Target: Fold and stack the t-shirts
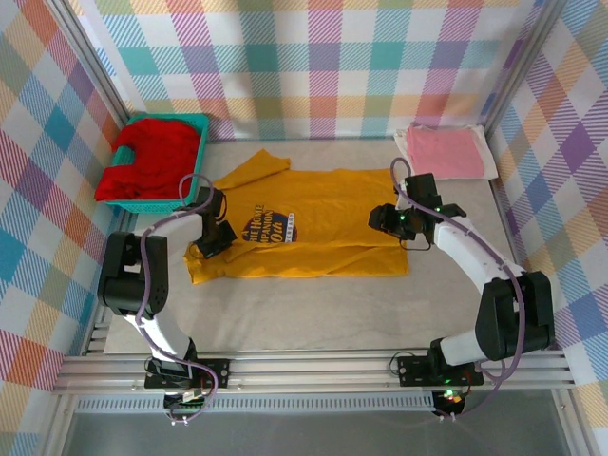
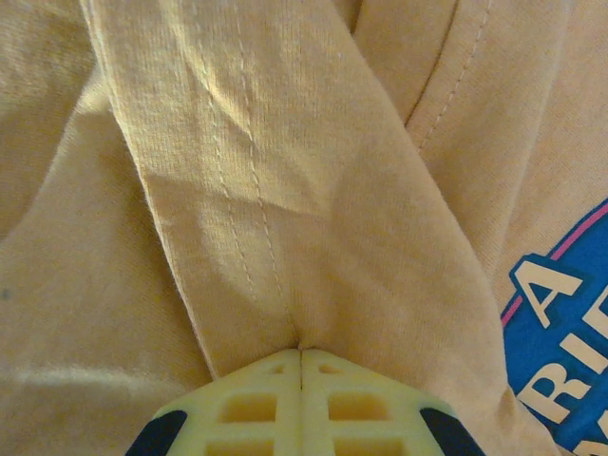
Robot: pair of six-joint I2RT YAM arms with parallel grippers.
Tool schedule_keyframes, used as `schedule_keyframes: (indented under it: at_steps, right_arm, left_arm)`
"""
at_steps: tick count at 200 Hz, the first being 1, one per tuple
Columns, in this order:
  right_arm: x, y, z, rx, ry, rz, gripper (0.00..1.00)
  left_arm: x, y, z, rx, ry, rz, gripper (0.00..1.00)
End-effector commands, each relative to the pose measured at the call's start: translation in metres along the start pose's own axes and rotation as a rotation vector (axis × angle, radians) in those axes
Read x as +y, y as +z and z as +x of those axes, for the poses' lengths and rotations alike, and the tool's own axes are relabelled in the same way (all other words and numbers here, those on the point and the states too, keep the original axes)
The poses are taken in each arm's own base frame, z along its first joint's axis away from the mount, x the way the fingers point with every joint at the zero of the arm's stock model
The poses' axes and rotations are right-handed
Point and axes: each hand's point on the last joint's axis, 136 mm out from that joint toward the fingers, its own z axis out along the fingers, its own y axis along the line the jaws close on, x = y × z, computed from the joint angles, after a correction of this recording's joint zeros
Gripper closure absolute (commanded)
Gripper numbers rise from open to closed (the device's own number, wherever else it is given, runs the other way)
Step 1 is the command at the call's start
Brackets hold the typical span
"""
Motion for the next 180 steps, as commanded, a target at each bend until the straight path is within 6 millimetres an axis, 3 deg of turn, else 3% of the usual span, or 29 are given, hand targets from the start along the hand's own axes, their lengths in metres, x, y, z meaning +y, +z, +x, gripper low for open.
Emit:
schedule_keyframes:
  at_steps: [1, 42, 94, 141, 180]
  right_arm:
    - [0.011, -0.008, -0.003, -0.010, -0.020, -0.025, 0.52]
    - [0.012, -0.007, -0.002, -0.007, -0.014, -0.037, 0.51]
    - [0.014, -0.002, -0.002, 0.001, -0.005, -0.053, 0.51]
    - [0.011, -0.011, -0.004, -0.023, -0.034, -0.025, 0.50]
    - [0.013, -0.009, -0.007, -0.025, -0.038, -0.036, 0.50]
  left_arm:
    - [-0.001, -0.007, -0.006, -0.038, 0.022, -0.030, 1.00]
    - [-0.013, -0.018, -0.013, -0.079, 0.066, -0.051, 1.00]
    - [-0.047, -0.016, -0.016, -0.068, 0.128, -0.054, 1.00]
    - [-0.042, -0.035, -0.024, -0.141, 0.101, -0.050, 1.00]
    - [-0.070, -0.034, -0.033, -0.135, 0.209, -0.077, 1.00]
